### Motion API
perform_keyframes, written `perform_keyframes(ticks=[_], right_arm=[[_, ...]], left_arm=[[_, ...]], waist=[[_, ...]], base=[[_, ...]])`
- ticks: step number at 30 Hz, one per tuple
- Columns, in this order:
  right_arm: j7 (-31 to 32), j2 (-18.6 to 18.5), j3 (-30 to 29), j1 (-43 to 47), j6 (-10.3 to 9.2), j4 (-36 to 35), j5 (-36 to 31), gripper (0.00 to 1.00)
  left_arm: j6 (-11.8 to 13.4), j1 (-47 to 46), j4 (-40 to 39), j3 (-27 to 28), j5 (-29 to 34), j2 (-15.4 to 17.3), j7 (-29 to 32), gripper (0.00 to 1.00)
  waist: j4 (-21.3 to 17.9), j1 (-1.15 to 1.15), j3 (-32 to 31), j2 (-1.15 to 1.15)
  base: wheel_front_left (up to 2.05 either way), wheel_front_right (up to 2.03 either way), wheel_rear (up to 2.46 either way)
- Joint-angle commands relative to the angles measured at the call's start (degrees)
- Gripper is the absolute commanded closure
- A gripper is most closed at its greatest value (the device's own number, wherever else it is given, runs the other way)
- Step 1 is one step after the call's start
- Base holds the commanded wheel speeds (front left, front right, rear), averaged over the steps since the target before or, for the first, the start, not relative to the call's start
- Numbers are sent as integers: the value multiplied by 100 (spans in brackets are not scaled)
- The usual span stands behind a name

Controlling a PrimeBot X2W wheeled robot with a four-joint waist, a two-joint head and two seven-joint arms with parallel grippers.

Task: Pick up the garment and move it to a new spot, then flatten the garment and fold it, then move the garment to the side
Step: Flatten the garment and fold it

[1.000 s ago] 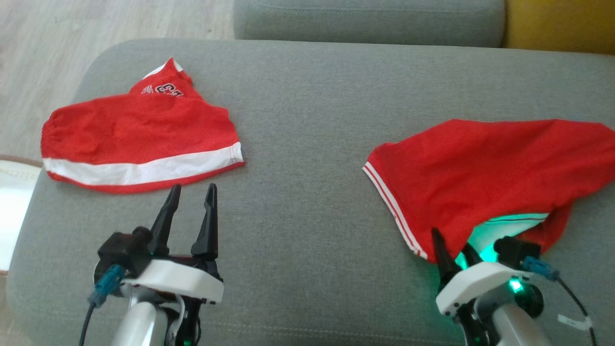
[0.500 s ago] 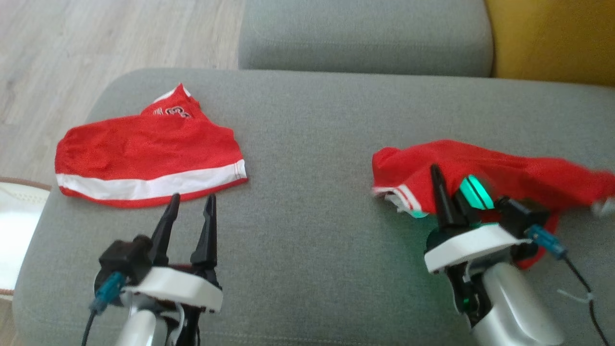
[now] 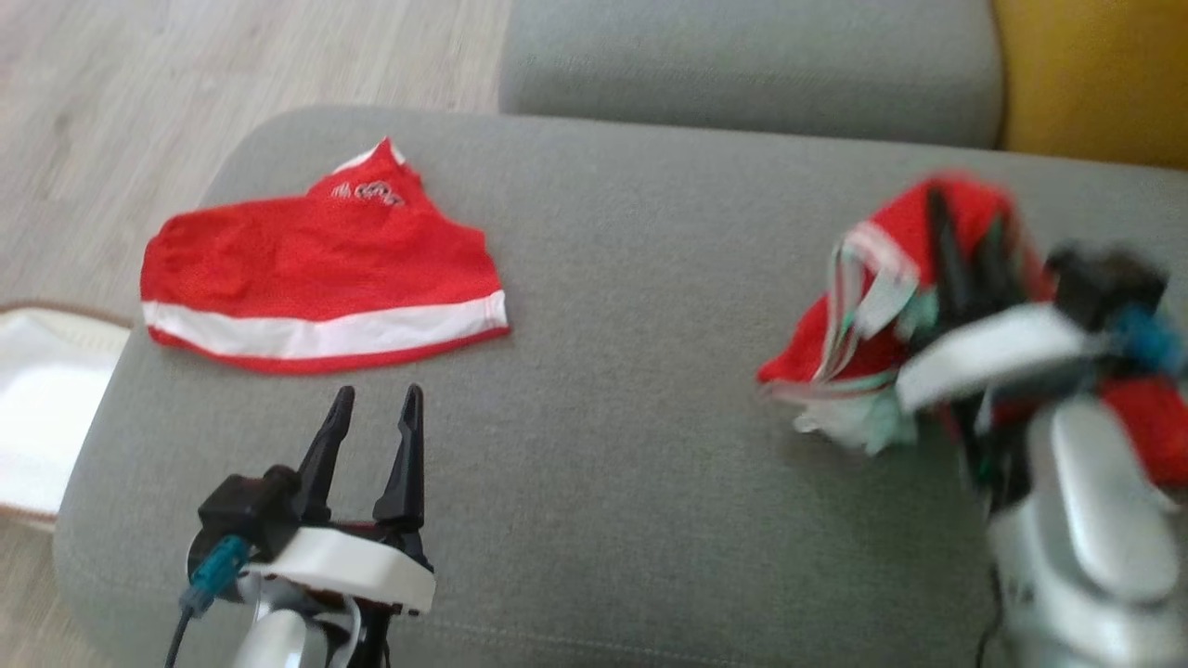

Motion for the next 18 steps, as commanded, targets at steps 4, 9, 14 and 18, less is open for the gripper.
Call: perform_keyframes(ticks=[4,9,14,18], right_arm=[[601,-99,-66,-1399,-4,273,-487,100],[927,-859,118,-2578,-4,1668,-662,100],[1038,-1559,579,-3608,-4,3187,-960,0],[1011,-1811,881,-4101,-4,4087,-1299,0]], left_arm=[[-55,-465,-199,44,-63,29,-44,0],[-115,-763,-120,-123,-152,29,-44,0],[-143,-914,-43,-214,-229,29,-44,0],[-128,-974,-15,-260,-262,29,-44,0]], waist=[[320,0,507,0],[656,0,949,0],[853,0,1159,0],[884,0,1194,0]], base=[[0,0,0],[0,0,0],[0,0,0],[0,0,0]])
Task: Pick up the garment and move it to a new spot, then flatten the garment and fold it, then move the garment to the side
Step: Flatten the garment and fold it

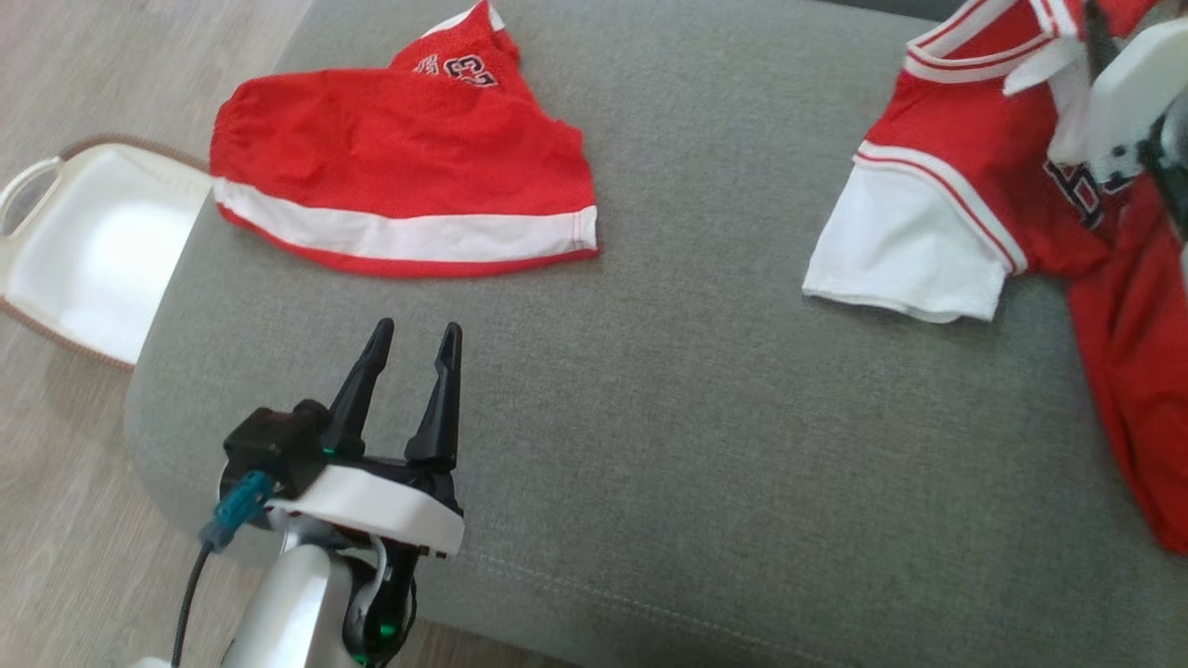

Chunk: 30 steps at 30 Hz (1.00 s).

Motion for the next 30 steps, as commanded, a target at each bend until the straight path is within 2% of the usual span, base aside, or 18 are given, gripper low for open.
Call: perform_keyframes(ticks=[1,10,19,25,30], right_arm=[[-59,-8,73,-242,-4,18,-66,0],[-671,473,40,-276,-4,818,-41,0],[-1737,1217,157,343,-4,989,454,0],[-2415,1579,102,1165,-4,507,899,0],[-2533,1731,14,2209,-4,-578,1166,0]], left_arm=[[6,-269,-173,124,-52,43,-44,0],[35,-271,-170,236,21,43,-44,0],[71,-59,-199,466,139,43,-44,0],[176,202,-327,577,127,43,-44,0],[236,354,-476,628,120,43,-44,0]], waist=[[6,0,23,0],[-388,0,-230,0],[-1031,0,-912,0],[-1405,0,-1336,0],[-1710,0,-1435,0]], base=[[0,0,0],[0,0,0],[0,0,0],[0,0,0],[0,0,0]])
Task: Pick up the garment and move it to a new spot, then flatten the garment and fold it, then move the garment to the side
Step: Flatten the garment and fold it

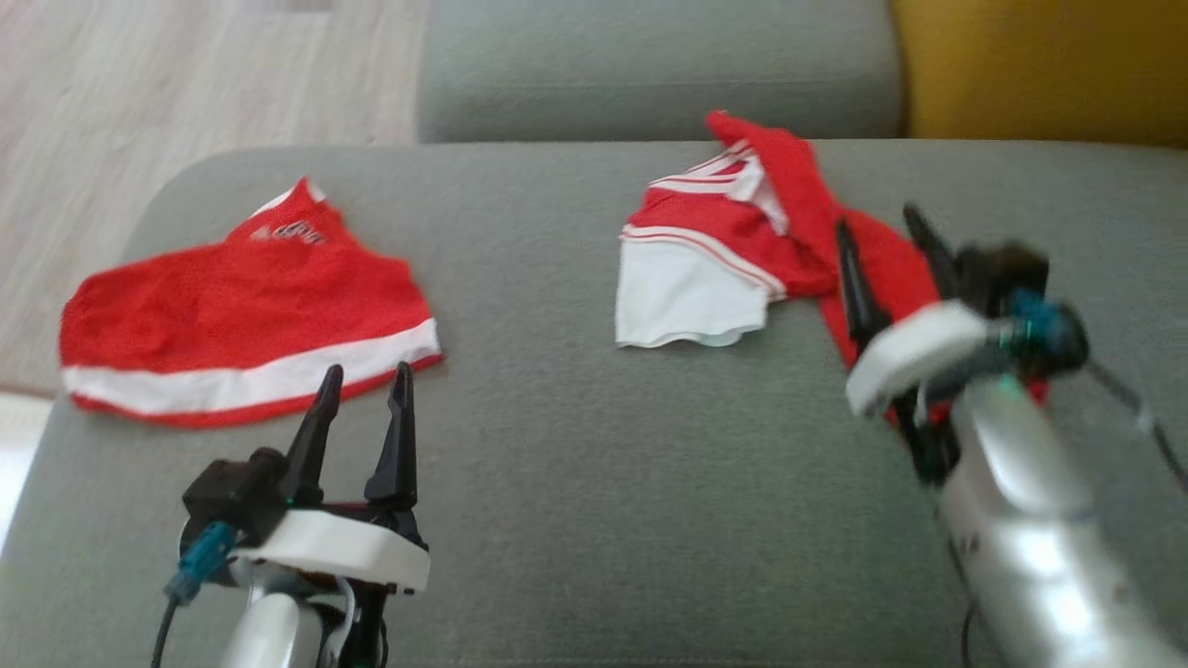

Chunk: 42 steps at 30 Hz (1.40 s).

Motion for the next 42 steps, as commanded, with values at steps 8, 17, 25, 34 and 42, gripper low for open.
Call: perform_keyframes(ticks=[8,17,25,34,42], right_arm=[[-77,155,126,2419,-4,-2635,424,0],[170,156,-578,2731,-4,-2587,488,0],[510,156,-1216,2397,-4,-1847,702,0],[412,156,-1182,1811,-4,-936,1092,0],[99,156,-1330,1236,-4,-839,1064,100]], left_arm=[[22,-43,-261,258,49,37,-44,0],[-36,-14,-169,235,94,37,-44,0],[-102,-70,-92,209,140,37,-44,0],[-210,-250,-14,224,251,37,-44,0],[-252,-265,48,255,276,37,-44,0]], waist=[[-498,0,-83,0],[-457,0,18,0],[-311,0,249,0],[-175,0,548,0],[-130,0,504,0]], base=[[0,0,0],[0,0,0],[0,0,0],[0,0,0],[0,0,0]])
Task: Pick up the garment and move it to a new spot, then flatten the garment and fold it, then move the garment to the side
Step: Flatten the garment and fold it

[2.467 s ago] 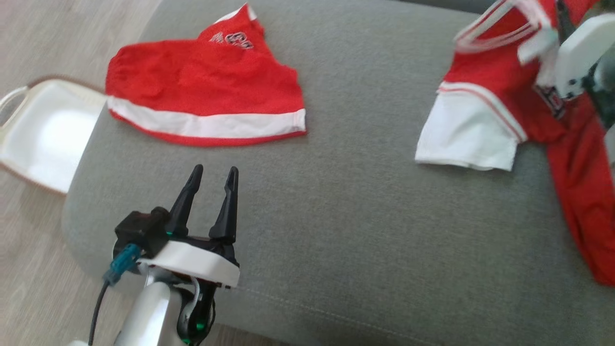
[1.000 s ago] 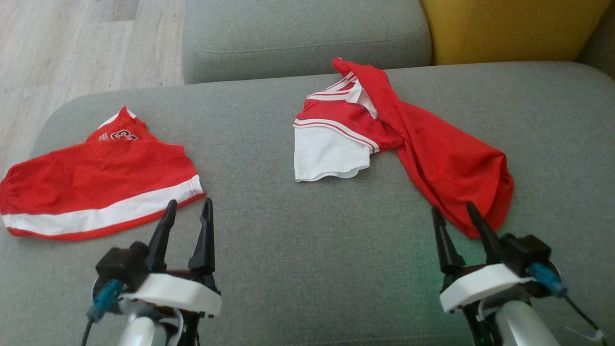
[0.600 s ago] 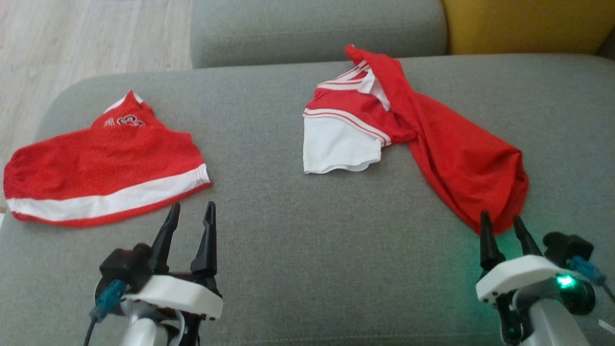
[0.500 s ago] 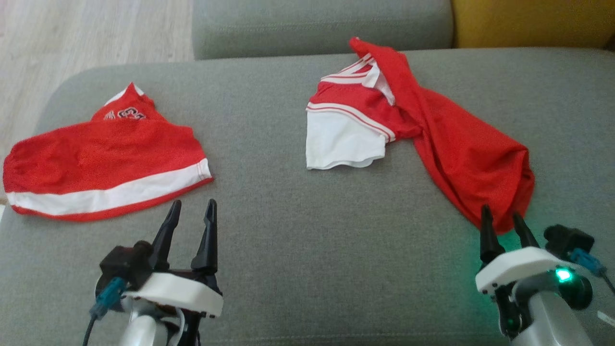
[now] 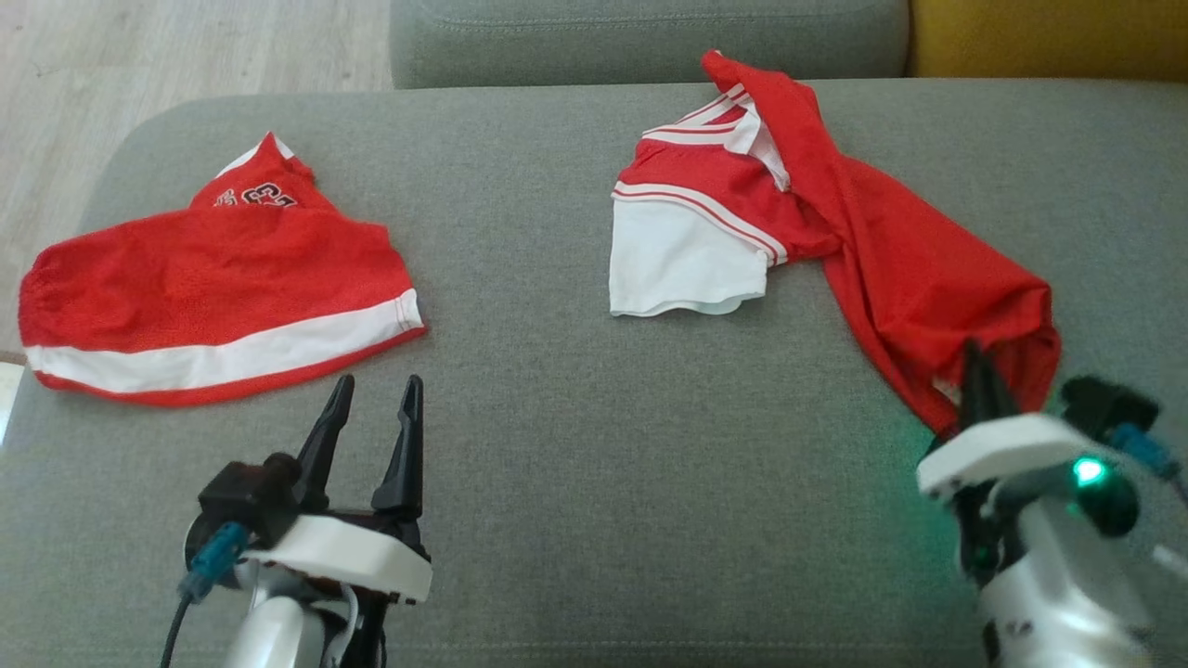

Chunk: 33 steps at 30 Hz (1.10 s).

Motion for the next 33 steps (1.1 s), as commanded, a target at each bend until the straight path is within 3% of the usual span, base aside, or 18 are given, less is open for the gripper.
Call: perform_keyframes(ticks=[1,5,10,15,16,17,20,25,33], right_arm=[[-59,-19,-99,-473,-4,-239,-169,100],[289,-147,-819,-1097,-4,-435,-631,100],[940,-577,-1897,-2057,-4,-509,-1293,100],[1252,-985,-3077,-2937,-4,-427,-2385,100],[1274,-1043,-3280,-3077,-4,-403,-2662,41],[1326,-1071,-3485,-3194,-4,-363,-2938,0],[1438,-986,-4070,-3473,-4,-297,-3599,0],[1341,-711,-4411,-3638,-4,-268,-4261,0],[732,-269,-4243,-3497,-4,157,-4598,0]], left_arm=[[-33,-249,-179,211,19,37,-44,0],[-26,-271,-204,136,-9,37,-44,0],[-36,-367,-227,74,-54,37,-44,0],[-70,-498,-200,15,-77,37,-44,0],[-76,-522,-189,9,-79,37,-44,0],[-82,-546,-184,2,-83,37,-44,0],[-100,-583,-166,-18,-85,37,-44,0],[-104,-638,-151,46,-63,37,-44,0],[-88,-651,-238,186,-27,37,-44,0]], waist=[[21,0,-22,0],[126,0,35,0],[354,0,275,0],[610,0,558,0],[649,0,604,0],[681,0,639,0],[741,0,680,0],[690,0,666,0],[296,0,328,0]], base=[[0,0,0],[0,0,0],[0,0,0],[0,0,0],[0,0,0],[0,0,0],[0,0,0],[0,0,0],[0,0,0]])
